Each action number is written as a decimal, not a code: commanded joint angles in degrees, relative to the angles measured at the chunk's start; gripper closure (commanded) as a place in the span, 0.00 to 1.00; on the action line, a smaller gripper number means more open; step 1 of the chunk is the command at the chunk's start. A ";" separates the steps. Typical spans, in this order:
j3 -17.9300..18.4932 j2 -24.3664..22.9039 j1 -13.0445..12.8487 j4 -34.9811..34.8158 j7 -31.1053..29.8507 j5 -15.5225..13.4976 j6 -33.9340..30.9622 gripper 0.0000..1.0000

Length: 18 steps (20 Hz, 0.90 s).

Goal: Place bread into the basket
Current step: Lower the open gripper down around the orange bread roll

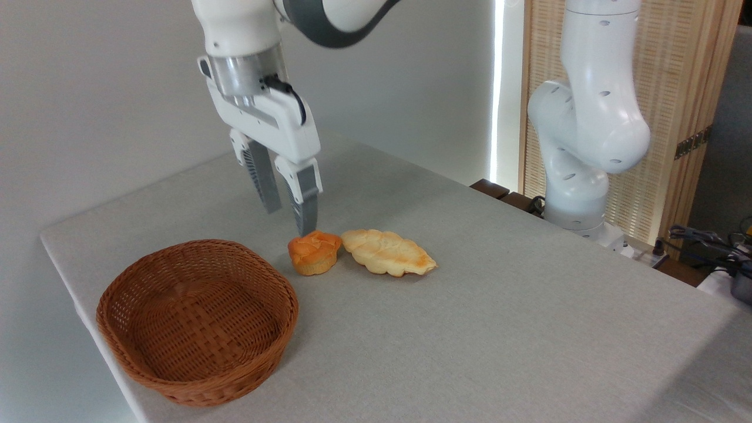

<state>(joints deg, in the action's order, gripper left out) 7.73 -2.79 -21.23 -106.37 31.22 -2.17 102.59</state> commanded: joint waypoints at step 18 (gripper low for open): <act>0.36 2.43 -4.44 -12.90 10.18 -7.85 9.91 0.00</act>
<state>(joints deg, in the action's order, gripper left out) 7.58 -1.94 -25.36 -119.20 39.36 -9.27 111.05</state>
